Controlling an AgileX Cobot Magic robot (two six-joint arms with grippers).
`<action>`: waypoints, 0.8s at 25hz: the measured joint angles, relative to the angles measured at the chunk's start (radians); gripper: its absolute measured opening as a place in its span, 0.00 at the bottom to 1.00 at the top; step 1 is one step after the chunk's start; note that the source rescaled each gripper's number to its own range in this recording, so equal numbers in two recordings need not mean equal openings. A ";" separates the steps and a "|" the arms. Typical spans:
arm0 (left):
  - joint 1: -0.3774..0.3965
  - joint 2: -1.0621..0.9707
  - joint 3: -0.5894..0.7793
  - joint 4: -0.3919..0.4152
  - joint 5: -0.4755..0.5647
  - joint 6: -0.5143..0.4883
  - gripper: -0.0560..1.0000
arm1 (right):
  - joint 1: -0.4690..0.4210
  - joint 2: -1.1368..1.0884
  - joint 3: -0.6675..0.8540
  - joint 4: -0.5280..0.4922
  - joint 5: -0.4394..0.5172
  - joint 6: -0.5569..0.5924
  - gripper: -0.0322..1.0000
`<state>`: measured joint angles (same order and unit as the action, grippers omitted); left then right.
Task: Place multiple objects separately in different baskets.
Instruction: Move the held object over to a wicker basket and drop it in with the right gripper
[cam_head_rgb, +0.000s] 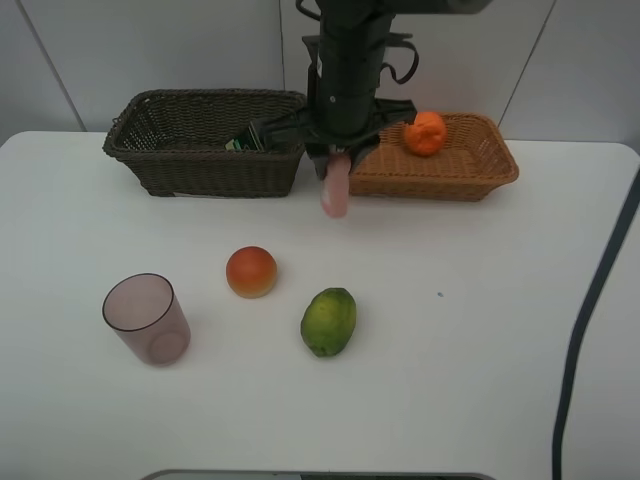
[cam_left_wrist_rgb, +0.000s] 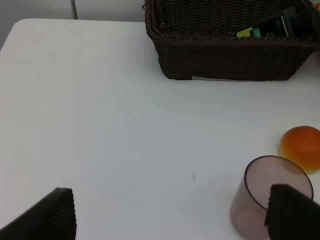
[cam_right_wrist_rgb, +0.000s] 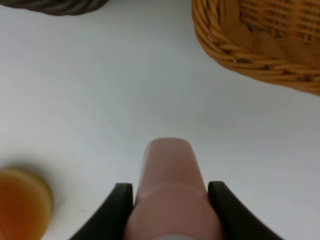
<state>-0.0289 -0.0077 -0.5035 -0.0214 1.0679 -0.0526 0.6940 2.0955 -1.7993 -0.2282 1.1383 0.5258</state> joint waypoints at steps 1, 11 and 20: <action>0.000 0.000 0.000 0.000 0.000 0.000 0.98 | 0.001 0.000 -0.032 0.000 0.018 -0.025 0.04; 0.000 0.000 0.000 0.000 0.000 0.000 0.98 | 0.020 0.007 -0.286 0.002 0.017 -0.131 0.04; 0.000 0.000 0.000 0.000 0.000 0.000 0.98 | 0.059 0.059 -0.294 0.020 -0.436 -0.134 0.04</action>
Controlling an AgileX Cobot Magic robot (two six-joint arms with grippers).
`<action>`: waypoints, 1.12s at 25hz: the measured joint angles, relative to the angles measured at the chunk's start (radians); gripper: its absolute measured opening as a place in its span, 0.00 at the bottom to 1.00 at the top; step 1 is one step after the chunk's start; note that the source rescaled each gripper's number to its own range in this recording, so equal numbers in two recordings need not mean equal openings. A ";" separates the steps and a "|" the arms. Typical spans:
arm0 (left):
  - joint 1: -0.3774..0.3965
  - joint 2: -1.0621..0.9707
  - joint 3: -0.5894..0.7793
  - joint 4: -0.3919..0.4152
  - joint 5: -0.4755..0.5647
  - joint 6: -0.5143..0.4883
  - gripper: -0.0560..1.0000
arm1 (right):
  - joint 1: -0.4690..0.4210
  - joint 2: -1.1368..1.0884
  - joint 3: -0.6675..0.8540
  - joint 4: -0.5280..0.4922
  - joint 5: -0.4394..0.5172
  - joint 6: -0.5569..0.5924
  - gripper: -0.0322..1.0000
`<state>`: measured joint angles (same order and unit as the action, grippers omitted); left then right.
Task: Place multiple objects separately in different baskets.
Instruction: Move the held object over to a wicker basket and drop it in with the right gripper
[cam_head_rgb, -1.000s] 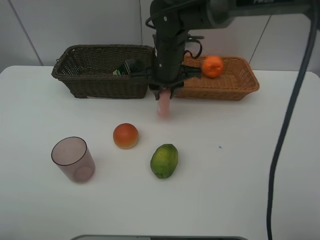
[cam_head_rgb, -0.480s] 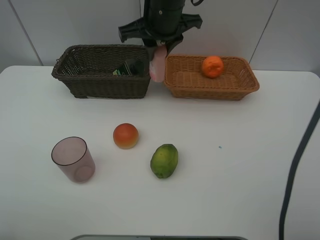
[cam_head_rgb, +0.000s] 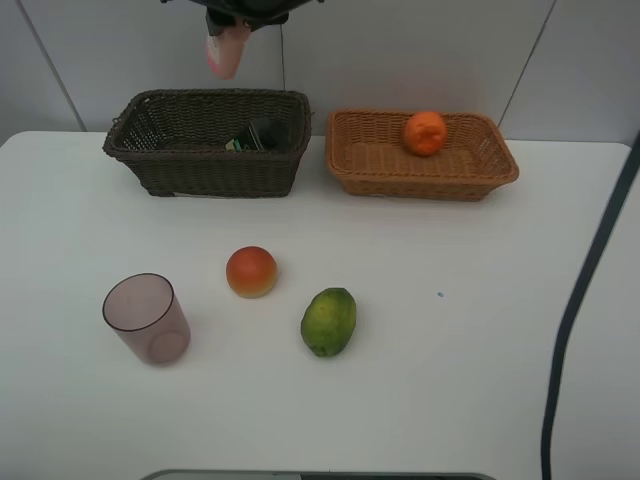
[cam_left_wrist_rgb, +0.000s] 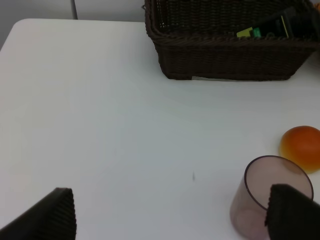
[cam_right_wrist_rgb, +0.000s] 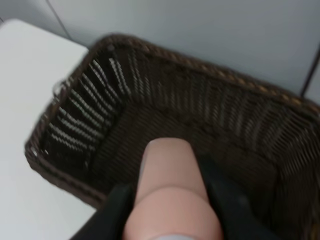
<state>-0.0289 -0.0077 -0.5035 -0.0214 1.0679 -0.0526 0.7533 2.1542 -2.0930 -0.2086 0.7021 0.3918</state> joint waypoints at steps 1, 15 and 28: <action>0.000 0.000 0.000 0.000 0.000 0.000 0.98 | 0.002 0.011 0.000 0.003 -0.044 0.000 0.04; 0.000 0.000 0.000 0.000 0.000 0.000 0.98 | 0.018 0.232 0.000 0.026 -0.346 -0.004 0.04; 0.000 0.000 0.000 0.000 0.000 0.000 0.98 | 0.016 0.319 0.000 0.008 -0.486 -0.006 0.04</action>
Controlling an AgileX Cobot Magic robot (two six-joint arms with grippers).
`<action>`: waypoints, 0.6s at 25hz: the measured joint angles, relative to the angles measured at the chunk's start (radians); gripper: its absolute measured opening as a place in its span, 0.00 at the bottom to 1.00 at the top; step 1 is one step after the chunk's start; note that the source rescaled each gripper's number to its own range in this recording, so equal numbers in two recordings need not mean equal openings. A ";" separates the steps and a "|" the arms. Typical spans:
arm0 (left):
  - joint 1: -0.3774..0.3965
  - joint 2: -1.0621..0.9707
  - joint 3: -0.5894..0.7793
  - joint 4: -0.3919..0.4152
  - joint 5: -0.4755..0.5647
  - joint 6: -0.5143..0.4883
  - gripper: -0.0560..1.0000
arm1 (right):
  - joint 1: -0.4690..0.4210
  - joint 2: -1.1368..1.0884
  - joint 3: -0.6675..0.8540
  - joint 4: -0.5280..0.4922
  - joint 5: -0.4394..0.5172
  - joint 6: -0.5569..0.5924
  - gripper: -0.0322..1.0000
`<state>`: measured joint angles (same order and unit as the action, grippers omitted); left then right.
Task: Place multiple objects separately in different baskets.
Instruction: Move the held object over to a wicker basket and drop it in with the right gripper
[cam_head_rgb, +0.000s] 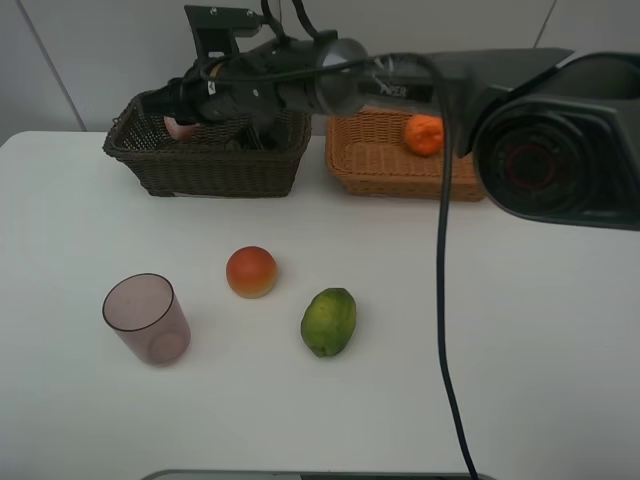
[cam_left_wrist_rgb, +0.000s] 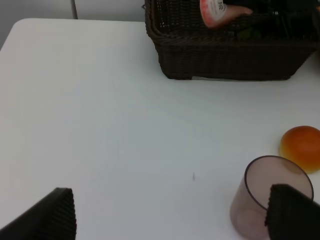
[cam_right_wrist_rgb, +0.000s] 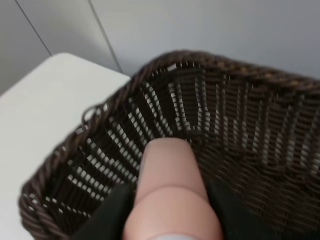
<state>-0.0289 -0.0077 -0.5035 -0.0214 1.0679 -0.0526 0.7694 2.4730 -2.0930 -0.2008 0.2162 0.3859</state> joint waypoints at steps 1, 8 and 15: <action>0.000 0.000 0.000 0.000 0.000 0.000 0.98 | -0.001 0.005 0.000 -0.007 0.000 0.000 0.04; 0.000 0.000 0.000 0.000 0.000 0.000 0.98 | -0.016 0.010 0.000 -0.027 -0.006 -0.001 0.04; 0.000 0.000 0.000 0.000 0.000 0.000 0.98 | -0.016 0.010 0.000 -0.029 -0.003 -0.001 0.31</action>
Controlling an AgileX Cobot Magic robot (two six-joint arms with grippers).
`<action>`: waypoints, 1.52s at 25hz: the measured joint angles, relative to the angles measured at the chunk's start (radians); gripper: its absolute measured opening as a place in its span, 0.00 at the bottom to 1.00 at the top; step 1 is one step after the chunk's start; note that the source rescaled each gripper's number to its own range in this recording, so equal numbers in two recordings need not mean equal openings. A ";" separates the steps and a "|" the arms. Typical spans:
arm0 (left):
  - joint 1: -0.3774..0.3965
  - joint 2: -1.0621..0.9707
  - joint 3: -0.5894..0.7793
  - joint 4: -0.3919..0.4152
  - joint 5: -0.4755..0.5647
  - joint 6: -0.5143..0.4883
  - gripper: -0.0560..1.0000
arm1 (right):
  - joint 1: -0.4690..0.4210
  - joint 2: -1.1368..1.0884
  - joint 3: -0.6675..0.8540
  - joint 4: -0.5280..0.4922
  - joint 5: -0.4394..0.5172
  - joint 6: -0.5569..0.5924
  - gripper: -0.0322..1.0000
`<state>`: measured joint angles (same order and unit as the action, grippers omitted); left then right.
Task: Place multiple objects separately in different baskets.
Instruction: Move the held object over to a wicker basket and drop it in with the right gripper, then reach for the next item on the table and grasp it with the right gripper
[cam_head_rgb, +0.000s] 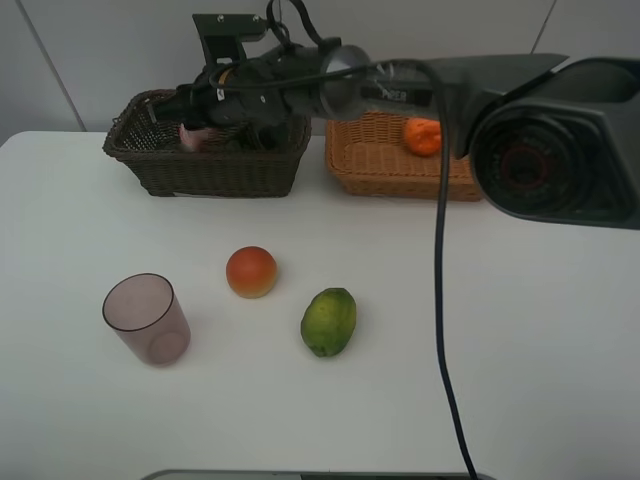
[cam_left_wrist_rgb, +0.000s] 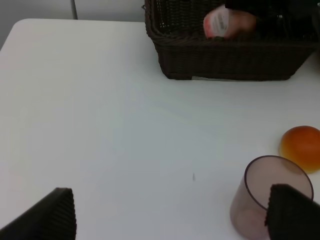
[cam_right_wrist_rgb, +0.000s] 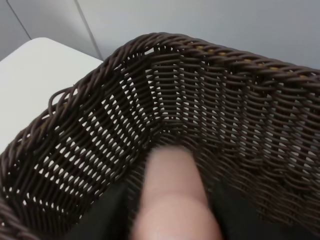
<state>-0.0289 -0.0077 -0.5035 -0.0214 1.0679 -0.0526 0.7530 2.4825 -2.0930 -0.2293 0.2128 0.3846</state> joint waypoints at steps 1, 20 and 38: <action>0.000 0.000 0.000 0.000 0.000 0.000 0.98 | 0.000 0.000 0.000 -0.001 0.000 0.000 0.43; 0.000 0.000 0.000 0.000 0.000 0.000 0.98 | -0.027 -0.219 0.000 0.007 0.517 -0.052 0.81; 0.000 0.000 0.000 0.000 0.000 0.000 0.98 | -0.029 -0.626 0.559 0.059 0.780 -0.002 0.81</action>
<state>-0.0289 -0.0077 -0.5035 -0.0214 1.0679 -0.0526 0.7239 1.8567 -1.5337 -0.1707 0.9923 0.3829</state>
